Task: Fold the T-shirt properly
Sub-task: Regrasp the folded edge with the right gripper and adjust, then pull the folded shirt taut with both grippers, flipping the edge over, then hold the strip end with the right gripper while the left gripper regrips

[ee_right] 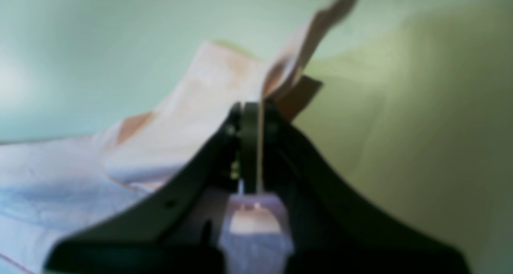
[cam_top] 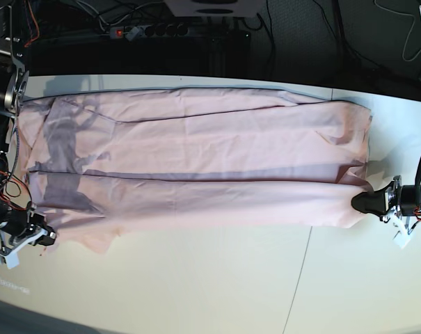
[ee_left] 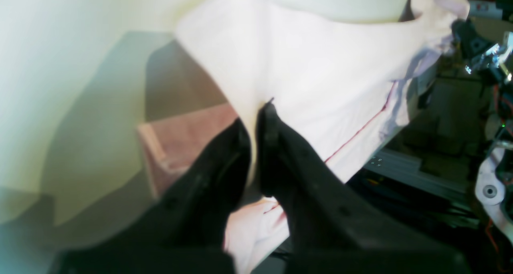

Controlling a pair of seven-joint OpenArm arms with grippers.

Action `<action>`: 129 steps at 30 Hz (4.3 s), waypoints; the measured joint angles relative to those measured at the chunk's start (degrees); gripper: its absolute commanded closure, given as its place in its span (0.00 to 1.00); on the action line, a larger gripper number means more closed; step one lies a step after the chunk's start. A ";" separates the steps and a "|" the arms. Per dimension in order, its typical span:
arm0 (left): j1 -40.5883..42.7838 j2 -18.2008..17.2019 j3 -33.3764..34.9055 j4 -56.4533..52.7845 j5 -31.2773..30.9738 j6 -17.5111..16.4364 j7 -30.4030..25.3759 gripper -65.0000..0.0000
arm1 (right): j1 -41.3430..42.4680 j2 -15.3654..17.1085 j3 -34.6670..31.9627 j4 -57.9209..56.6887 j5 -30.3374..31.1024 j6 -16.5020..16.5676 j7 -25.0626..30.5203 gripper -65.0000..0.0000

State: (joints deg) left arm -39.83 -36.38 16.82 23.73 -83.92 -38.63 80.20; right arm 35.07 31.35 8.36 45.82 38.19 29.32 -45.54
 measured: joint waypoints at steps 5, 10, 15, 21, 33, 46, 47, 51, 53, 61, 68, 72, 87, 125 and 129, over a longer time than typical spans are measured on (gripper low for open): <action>1.38 -0.46 0.00 0.15 -0.46 0.00 -0.04 1.00 | -4.83 2.16 -0.04 6.14 3.78 0.04 -1.33 1.00; 4.22 -1.11 0.00 0.11 -0.04 0.00 0.02 1.00 | -10.95 2.45 -0.15 13.57 5.22 0.04 -2.45 1.00; 4.72 -3.67 0.00 0.15 -0.57 0.00 0.04 1.00 | -17.53 3.93 0.00 20.79 5.51 0.04 -2.60 1.00; 4.70 -8.26 0.00 3.17 -0.68 0.00 0.39 1.00 | -22.88 4.28 2.14 26.51 5.86 0.04 -2.75 1.00; 9.60 -10.93 0.07 8.52 -0.66 -0.02 0.20 1.00 | -31.30 4.55 3.69 35.71 5.70 0.07 -2.62 1.00; 20.57 -11.43 0.11 19.39 -0.59 -0.02 -0.09 1.00 | -39.58 4.70 8.66 41.03 5.51 0.09 -2.75 1.00; 20.83 -11.50 0.11 19.65 -0.59 0.00 -0.11 1.00 | -39.74 4.70 8.66 41.03 5.53 0.07 -2.78 1.00; 21.27 -11.54 0.11 19.82 -0.63 0.00 -0.11 1.00 | -39.85 4.66 8.66 41.03 4.96 0.07 -2.73 1.00; 21.27 -11.54 0.11 19.82 -0.63 0.00 -0.11 1.00 | -39.85 4.61 8.66 41.03 4.83 0.07 -2.75 1.00; 21.27 -11.54 0.11 19.82 -0.68 0.00 -0.11 1.00 | -39.82 4.37 8.66 39.45 3.67 0.07 -2.73 1.00; 21.27 -11.56 0.11 19.82 -1.05 0.00 -0.04 0.69 | -39.85 4.35 8.66 35.12 3.78 0.07 -2.62 0.96; 21.24 -11.56 0.11 19.87 -1.20 0.00 -0.07 0.66 | -39.85 4.37 8.68 33.55 2.80 0.09 -2.05 0.59; 21.24 -13.64 0.09 20.04 -0.92 0.00 -0.04 0.46 | -39.63 4.20 8.79 37.46 2.73 0.07 1.92 0.37; 21.44 -13.64 0.09 24.74 -0.15 -0.02 -0.07 0.46 | -36.46 -1.97 -3.93 30.16 -7.96 0.00 13.09 1.00; 22.14 -13.79 0.09 24.83 -0.24 -0.02 -0.07 0.46 | -36.33 -1.99 -3.93 30.16 -10.27 -0.02 14.01 1.00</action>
State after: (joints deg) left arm -17.69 -50.17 16.91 48.56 -84.16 -38.65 80.14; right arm -1.26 29.36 4.43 75.99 27.92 29.30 -31.53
